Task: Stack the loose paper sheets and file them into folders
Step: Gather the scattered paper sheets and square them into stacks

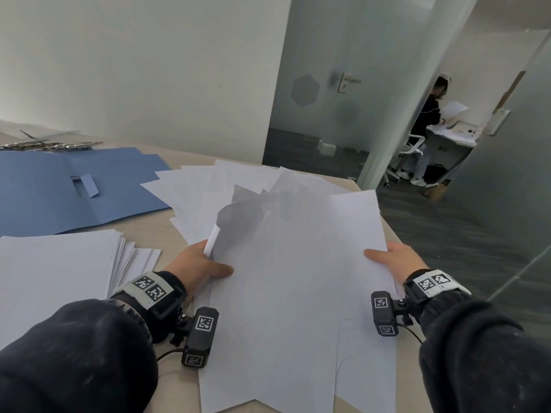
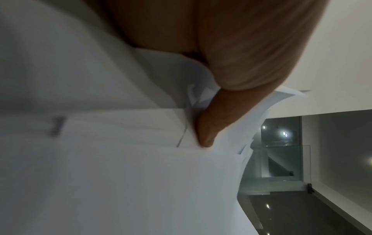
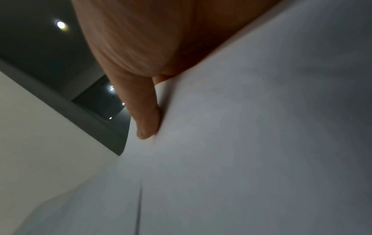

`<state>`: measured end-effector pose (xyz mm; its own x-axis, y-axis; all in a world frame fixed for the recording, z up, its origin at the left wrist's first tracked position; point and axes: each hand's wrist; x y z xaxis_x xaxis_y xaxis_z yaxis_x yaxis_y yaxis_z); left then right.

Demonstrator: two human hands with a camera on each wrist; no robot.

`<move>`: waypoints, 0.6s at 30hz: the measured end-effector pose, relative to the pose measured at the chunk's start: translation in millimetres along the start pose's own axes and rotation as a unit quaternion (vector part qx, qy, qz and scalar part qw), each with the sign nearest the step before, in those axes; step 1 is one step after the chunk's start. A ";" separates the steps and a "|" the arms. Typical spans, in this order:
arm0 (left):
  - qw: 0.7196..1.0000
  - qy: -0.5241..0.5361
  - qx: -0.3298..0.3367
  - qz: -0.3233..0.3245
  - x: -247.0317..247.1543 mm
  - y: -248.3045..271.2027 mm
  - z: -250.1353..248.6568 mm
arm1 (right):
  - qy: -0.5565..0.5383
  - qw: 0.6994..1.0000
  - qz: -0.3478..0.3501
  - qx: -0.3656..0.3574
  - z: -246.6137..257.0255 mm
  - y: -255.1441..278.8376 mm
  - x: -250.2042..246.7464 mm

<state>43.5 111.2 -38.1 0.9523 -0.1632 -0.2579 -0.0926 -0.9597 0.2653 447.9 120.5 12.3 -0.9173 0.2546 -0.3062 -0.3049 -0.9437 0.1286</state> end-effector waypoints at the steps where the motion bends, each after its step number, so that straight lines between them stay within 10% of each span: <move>1: 1.000 0.003 -0.003 -0.002 -0.2 -0.8 0.9 | -0.007 1.000 0.011 0.007 1.1 2.1 0.8; 12: 0.999 -0.019 0.011 -0.049 -1.5 -11.0 6.9 | 0.057 0.975 0.140 0.161 -41.4 -17.1 -12.0; 18: 0.998 -0.009 0.022 -0.057 1.0 -8.2 4.8 | 0.020 0.994 0.058 0.089 -4.8 13.9 7.1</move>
<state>43.9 117.8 -45.0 0.9520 -0.0561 -0.3009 0.0031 -0.9812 0.1929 438.4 108.1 7.4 -0.9390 0.1338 -0.3168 -0.2414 -0.9126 0.3299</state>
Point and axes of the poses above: each hand's wrist, its own y-axis away from the middle knuckle, its own x-axis out of the palm, z = x × y, and after that the axes turned 14 degrees about -y, right-handed
